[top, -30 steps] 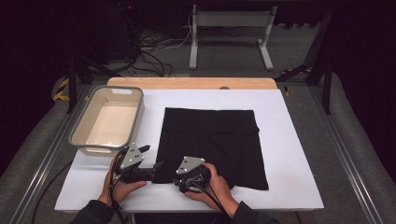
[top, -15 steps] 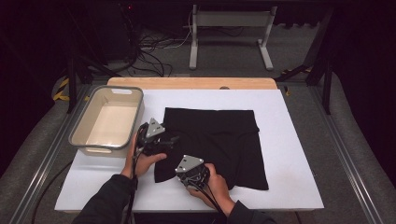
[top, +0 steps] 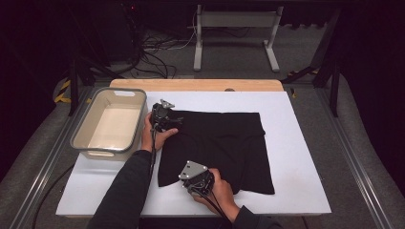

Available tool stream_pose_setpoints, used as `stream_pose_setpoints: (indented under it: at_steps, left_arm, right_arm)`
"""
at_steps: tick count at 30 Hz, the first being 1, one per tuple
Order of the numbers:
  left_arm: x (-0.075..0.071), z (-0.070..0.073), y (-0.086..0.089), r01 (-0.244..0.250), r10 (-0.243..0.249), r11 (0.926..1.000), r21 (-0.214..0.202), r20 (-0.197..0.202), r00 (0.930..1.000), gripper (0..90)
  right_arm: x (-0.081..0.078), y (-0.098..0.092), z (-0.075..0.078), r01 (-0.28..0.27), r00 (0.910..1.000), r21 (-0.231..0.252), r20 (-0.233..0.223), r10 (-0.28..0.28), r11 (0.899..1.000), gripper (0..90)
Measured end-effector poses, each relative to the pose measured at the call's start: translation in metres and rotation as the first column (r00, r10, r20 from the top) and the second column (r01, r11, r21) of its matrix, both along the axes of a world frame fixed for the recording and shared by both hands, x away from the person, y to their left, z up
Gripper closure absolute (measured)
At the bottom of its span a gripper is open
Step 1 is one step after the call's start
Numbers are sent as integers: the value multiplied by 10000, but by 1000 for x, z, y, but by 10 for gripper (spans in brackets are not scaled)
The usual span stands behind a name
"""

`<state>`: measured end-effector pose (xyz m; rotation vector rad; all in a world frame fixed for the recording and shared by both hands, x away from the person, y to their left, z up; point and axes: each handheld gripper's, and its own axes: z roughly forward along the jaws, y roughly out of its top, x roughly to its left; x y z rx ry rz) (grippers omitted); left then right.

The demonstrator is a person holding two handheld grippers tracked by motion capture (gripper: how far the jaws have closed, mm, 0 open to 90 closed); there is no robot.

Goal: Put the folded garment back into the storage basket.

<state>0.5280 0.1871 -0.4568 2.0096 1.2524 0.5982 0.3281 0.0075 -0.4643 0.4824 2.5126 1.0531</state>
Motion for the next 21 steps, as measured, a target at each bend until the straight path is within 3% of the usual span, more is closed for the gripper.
stream_pose_setpoints:
  at_steps: [2,4,7,10,12,13,16,21]
  left_arm:
    - [4,0,0,-87,88,10000,30,-220,9997,258]
    - [6,-1,1,165,-167,9998,-67,-414,9990,295]
    - [6,-1,3,606,-625,9975,-352,-572,9964,408]
    - [6,0,3,758,-788,9960,-477,-641,9948,514]
    - [5,0,3,1031,-1072,9924,-676,-609,9924,670]
    - [4,0,1,1108,-1147,9917,-654,-590,9916,805]
    - [3,0,-1,1067,-1093,9929,-521,-511,9927,848]
    - [3,5,0,1075,-1098,9903,-877,-218,9937,854]
  right_arm:
    - [0,0,0,-4,10000,13,-31,4,10000,830]
    - [1,-1,0,-52,9999,60,-125,53,10000,830]
    - [2,-2,1,-64,9997,93,-219,66,9999,830]
    - [3,-2,1,-59,9995,138,-308,64,9999,831]
    - [3,-3,1,-70,9995,173,-316,75,9998,831]
    - [3,-3,1,-72,9994,187,-349,78,9998,831]
    - [3,-4,2,-44,9992,247,-401,53,9997,833]
    - [-1,-8,7,39,9999,587,-142,-31,9983,835]
